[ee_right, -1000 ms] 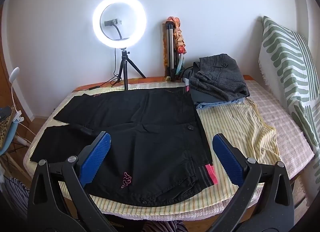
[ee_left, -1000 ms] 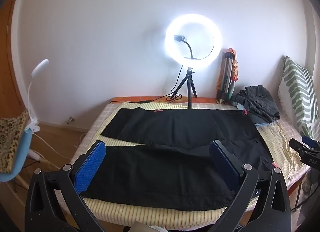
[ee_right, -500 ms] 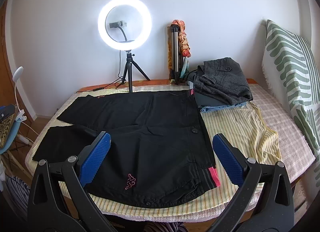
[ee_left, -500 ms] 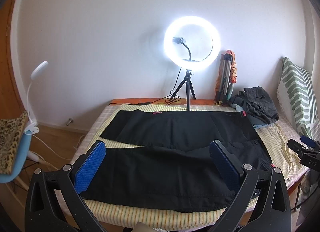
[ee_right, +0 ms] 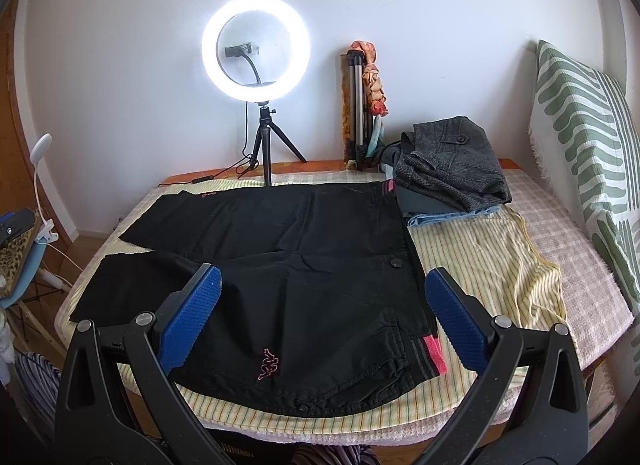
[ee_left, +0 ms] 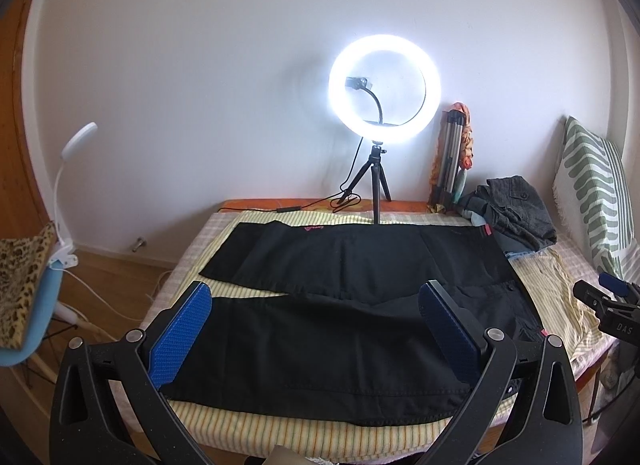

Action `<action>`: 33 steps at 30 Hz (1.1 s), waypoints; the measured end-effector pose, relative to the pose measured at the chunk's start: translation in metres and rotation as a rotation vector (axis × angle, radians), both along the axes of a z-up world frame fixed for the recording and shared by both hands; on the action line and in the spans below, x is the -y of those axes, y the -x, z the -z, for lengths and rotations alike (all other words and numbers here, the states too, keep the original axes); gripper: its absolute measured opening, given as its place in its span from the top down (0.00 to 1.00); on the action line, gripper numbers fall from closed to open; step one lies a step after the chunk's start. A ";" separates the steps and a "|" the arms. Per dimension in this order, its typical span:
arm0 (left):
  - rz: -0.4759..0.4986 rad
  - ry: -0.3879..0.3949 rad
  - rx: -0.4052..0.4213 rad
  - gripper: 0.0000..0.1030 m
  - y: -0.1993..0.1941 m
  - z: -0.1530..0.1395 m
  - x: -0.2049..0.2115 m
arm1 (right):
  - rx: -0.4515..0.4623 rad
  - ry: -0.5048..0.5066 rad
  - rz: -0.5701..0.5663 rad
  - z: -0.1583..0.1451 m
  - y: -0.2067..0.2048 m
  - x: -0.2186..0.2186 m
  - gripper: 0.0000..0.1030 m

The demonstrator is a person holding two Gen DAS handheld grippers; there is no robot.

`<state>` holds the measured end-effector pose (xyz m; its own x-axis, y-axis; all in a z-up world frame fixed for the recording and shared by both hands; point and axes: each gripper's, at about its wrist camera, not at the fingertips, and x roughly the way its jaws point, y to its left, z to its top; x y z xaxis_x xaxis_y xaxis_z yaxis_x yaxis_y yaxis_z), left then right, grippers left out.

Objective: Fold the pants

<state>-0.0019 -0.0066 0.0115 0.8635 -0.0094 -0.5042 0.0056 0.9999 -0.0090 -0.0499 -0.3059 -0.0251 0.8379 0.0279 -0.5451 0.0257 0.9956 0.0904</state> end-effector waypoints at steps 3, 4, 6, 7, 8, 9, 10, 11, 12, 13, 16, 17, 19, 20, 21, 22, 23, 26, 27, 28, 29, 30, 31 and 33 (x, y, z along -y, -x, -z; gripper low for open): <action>0.002 0.002 -0.002 0.00 -0.001 -0.001 0.000 | 0.000 -0.002 -0.003 0.001 0.000 0.000 0.00; 0.002 0.001 -0.001 0.00 -0.002 -0.002 0.001 | 0.000 -0.002 -0.005 0.000 0.001 0.000 0.00; 0.002 0.002 0.000 0.00 -0.001 -0.003 0.001 | -0.001 -0.001 -0.006 0.001 0.000 -0.001 0.00; 0.003 0.004 0.001 0.00 -0.001 -0.003 0.000 | -0.001 -0.003 -0.007 0.000 0.000 0.000 0.00; 0.003 0.004 0.002 0.00 -0.001 -0.002 0.001 | -0.001 -0.004 -0.009 0.001 0.001 -0.001 0.00; 0.002 0.004 0.003 0.00 -0.001 -0.001 0.001 | -0.002 -0.005 -0.010 0.001 0.001 -0.001 0.00; 0.001 0.005 0.003 0.00 -0.001 -0.001 0.001 | -0.003 -0.005 -0.011 0.001 0.000 -0.001 0.00; 0.002 0.005 0.003 0.00 -0.001 -0.001 0.001 | -0.003 -0.006 -0.012 0.001 0.000 -0.001 0.00; 0.002 0.004 0.004 0.00 0.000 0.000 0.000 | -0.004 -0.007 -0.012 0.001 0.000 0.000 0.00; 0.001 0.004 0.003 0.00 -0.001 -0.001 0.001 | -0.004 -0.008 -0.012 0.001 0.000 0.000 0.00; 0.002 0.005 0.004 0.00 0.000 0.000 0.001 | -0.004 -0.007 -0.013 0.001 0.000 0.000 0.00; 0.003 0.005 0.004 0.00 0.000 0.000 0.000 | -0.004 -0.007 -0.012 0.001 0.000 0.000 0.00; 0.002 0.003 0.005 0.00 0.000 0.000 0.001 | -0.004 -0.008 -0.012 0.001 -0.001 0.000 0.00; 0.002 0.003 0.004 0.00 0.000 0.000 0.001 | -0.005 -0.008 -0.012 0.001 -0.001 0.000 0.00; 0.002 0.004 0.003 0.00 0.000 0.000 0.000 | -0.005 -0.008 -0.013 0.001 0.000 0.000 0.00; 0.002 0.005 0.002 0.00 0.000 0.001 0.000 | -0.004 -0.008 -0.013 0.001 0.000 0.000 0.00; 0.002 0.006 0.001 0.00 0.000 0.001 0.000 | -0.004 -0.008 -0.012 0.001 0.000 0.000 0.00; 0.002 0.005 0.000 0.00 -0.001 0.002 0.000 | -0.004 -0.008 -0.013 0.001 0.000 0.000 0.00; 0.002 0.005 0.000 0.00 -0.001 0.002 0.000 | -0.004 -0.008 -0.014 0.002 0.000 0.000 0.00; 0.002 0.006 0.000 0.00 -0.002 0.002 0.000 | -0.005 -0.007 -0.015 0.002 0.000 0.000 0.00; 0.001 0.006 0.000 0.00 -0.002 0.002 0.000 | -0.006 -0.007 -0.016 0.002 -0.001 -0.001 0.00; 0.001 0.006 0.000 0.00 -0.002 0.002 0.000 | -0.006 -0.007 -0.017 0.002 -0.001 -0.001 0.00; 0.001 0.006 -0.001 0.00 -0.002 0.003 0.000 | -0.007 -0.007 -0.018 0.002 -0.002 -0.002 0.00; -0.001 0.005 -0.002 0.00 -0.003 0.004 0.000 | -0.008 -0.006 -0.019 0.002 -0.002 -0.003 0.00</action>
<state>0.0008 -0.0068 0.0076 0.8625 -0.0110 -0.5059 0.0045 0.9999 -0.0141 -0.0477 -0.3033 -0.0273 0.8329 0.0475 -0.5513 0.0071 0.9953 0.0964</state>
